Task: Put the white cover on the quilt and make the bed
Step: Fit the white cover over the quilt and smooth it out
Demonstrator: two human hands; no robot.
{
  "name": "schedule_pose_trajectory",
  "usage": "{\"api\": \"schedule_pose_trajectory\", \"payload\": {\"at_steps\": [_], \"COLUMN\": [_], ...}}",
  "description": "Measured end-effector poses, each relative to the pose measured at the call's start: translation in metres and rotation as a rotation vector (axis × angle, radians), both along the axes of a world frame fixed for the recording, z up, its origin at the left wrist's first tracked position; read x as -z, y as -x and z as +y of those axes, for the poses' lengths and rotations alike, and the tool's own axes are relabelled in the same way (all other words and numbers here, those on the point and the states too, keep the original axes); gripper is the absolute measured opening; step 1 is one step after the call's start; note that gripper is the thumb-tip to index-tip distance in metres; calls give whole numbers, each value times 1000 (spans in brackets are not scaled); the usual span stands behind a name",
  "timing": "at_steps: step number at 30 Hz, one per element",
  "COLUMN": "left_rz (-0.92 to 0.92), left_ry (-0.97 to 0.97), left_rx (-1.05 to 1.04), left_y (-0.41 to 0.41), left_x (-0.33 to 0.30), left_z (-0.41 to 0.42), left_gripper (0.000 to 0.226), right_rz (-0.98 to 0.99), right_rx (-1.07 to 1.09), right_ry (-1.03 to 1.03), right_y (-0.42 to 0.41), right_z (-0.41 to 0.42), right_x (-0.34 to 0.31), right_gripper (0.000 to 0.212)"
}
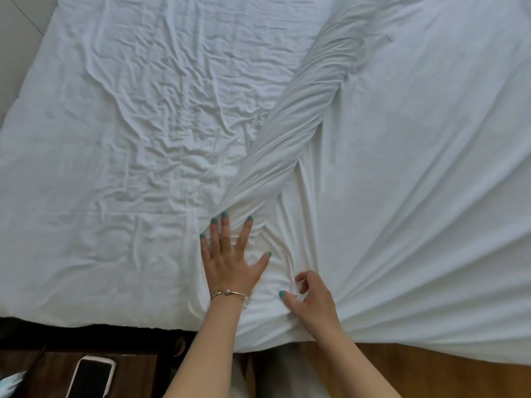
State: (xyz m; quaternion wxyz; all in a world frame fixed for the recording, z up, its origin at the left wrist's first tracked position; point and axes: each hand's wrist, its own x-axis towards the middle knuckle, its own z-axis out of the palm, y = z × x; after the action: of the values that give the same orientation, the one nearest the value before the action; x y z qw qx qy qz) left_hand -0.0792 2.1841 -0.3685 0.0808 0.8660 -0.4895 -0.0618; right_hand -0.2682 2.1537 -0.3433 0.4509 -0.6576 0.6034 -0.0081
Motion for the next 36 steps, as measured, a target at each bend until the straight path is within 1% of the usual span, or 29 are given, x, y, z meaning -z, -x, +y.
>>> {"api": "schedule_pose_trajectory", "payload": {"at_steps": [2,4,6,9,11,13,14,15,16,17,18,19,20,21,22,23,24,25,26,27,28,29,31,32,33,34,35,36], "left_rz": [7,93,267,649,808,865,858,827,753,624,466,331,243,205,193,178,150,104,29,-68,-165,-251,-336,-371,-412,-427,-407,-335], "left_ry": [5,48,76,62,57,58,54,36,12,3,31,79,138,183,198,194,178,168,154,119,10,-140,-403,-484,-524,-521,-482,-371], "left_rx": [41,88,114,113,106,124,135,145,167,227,338,485,642,798,942,1067,1180,1278,1375,1473,1576,1656,1733,1751,1769,1781,1776,1764], "left_y": [-28,-56,-84,-121,-136,-138,-134,-127,-120,-112,-106,-101,-99,-101,-106,-110,-113,-114,-111,-104,-96,-87,-70,-63,-59,-58,-62,-73], "left_x": [5,8,8,6,5,2,0,-3,-7,-11,-16,-20,-26,-30,-34,-38,-40,-43,-48,-53,-58,-63,-63,-61,-61,-59,-59,-59], "left_z": [3,7,9,6,-1,-4,-4,-1,2,6,9,11,9,2,-8,-20,-34,-49,-64,-80,-93,-103,-122,-129,-133,-136,-138,-137], "left_gripper": [98,105,102,98,97,95,95,94,94,92,89,83,76,66,56,49,47,47,47,46,45,44,44,46,50,55,57,57], "right_rz": [-21,-51,-100,-130,-72,61,152,247,344,432,495,510,460,324,144,-24,-141,-203,-219,-187,-110,-24,122,167,202,231,254,264], "right_rx": [-40,-71,-51,-70,-72,-124,-158,-179,-169,-146,-129,-112,-95,-48,38,137,223,290,336,358,350,329,305,315,323,325,335,368], "right_ry": [67,170,263,404,423,411,381,349,340,358,385,415,430,407,341,253,188,147,103,57,-3,-66,-162,-183,-191,-185,-169,-142], "right_y": [-10,-21,-31,-43,-48,-49,-49,-51,-56,-63,-73,-84,-95,-105,-112,-117,-119,-120,-121,-121,-121,-120,-119,-120,-120,-119,-118,-116], "right_z": [7,19,30,40,41,43,45,48,51,54,59,62,65,67,67,67,66,65,64,62,61,61,58,55,53,50,50,52], "right_x": [-3,-4,-4,4,11,17,17,14,10,6,2,-4,-10,-16,-24,-31,-37,-41,-44,-45,-45,-44,-42,-42,-41,-39,-37,-35], "right_gripper": [29,24,22,23,35,46,48,47,42,32,22,17,18,18,18,19,22,24,25,24,22,25,30,28,24,19,14,12]}}
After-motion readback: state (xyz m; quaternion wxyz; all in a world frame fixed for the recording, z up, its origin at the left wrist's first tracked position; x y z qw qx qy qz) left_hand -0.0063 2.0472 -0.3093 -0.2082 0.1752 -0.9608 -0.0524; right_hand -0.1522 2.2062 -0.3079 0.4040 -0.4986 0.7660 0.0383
